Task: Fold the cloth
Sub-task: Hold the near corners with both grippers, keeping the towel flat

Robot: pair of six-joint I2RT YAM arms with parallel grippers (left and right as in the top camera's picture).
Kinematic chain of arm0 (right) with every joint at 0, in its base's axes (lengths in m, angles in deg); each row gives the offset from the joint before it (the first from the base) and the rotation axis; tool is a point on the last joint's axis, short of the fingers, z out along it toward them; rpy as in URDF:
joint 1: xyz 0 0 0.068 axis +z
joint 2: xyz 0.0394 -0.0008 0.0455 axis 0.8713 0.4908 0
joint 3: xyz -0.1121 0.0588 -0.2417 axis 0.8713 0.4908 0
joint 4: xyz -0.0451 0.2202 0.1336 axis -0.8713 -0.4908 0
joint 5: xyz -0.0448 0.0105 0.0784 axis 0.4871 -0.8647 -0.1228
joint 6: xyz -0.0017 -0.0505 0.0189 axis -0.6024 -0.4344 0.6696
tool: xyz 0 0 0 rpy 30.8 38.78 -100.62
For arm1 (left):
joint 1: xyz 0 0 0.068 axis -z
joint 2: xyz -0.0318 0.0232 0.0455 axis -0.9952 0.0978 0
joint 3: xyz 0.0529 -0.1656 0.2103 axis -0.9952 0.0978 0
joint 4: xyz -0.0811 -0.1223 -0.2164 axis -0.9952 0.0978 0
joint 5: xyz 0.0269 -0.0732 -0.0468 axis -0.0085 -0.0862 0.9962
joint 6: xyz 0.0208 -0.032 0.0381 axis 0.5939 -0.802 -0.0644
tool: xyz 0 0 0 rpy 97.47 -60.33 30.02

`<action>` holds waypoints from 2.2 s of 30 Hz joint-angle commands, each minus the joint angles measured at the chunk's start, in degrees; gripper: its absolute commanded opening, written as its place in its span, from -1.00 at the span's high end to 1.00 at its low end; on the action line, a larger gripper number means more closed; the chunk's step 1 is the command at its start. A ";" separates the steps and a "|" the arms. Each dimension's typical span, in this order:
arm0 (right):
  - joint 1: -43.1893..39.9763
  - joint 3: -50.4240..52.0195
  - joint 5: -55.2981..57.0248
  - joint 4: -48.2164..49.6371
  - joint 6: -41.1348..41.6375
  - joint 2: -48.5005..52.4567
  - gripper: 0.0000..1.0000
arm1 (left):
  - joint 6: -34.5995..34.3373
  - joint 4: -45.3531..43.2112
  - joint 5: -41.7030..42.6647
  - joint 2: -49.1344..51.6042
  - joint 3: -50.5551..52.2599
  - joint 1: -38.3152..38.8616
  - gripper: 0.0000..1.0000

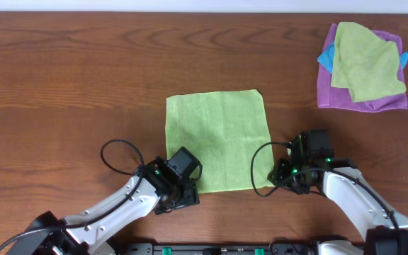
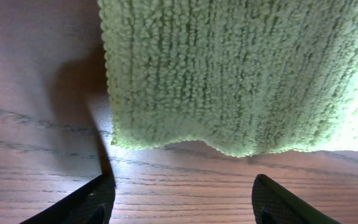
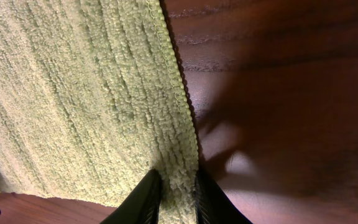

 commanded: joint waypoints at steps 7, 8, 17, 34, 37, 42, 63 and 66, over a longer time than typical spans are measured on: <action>0.61 2.54 3.98 -1.07 0.70 1.99 0.58 | -6.47 5.88 -11.15 3.48 4.81 -0.04 -0.40; 0.61 2.54 3.98 -1.07 0.70 1.99 0.58 | -6.69 5.62 -11.13 3.48 4.81 -0.04 -0.40; 0.61 2.54 3.98 -1.07 0.68 1.99 0.57 | -7.19 -0.59 -9.40 3.48 4.81 -0.02 -0.43; 0.61 2.54 4.00 -1.07 0.66 2.01 0.56 | -6.64 0.26 -12.83 2.58 4.26 -0.04 -0.37; 0.61 2.54 3.98 -1.07 0.68 2.01 0.55 | -6.69 0.33 -14.38 2.58 4.26 -0.04 0.01; 0.61 2.54 3.98 -1.07 0.66 1.99 0.54 | -6.86 -2.49 -15.69 2.60 4.26 -0.04 0.00; 0.61 2.54 4.00 -1.03 0.66 2.01 0.51 | -6.67 -4.66 -19.52 2.75 4.28 -0.02 0.76; 0.61 2.54 4.00 -1.03 0.66 2.01 0.50 | -6.58 -5.66 -19.71 2.75 4.28 -0.02 0.88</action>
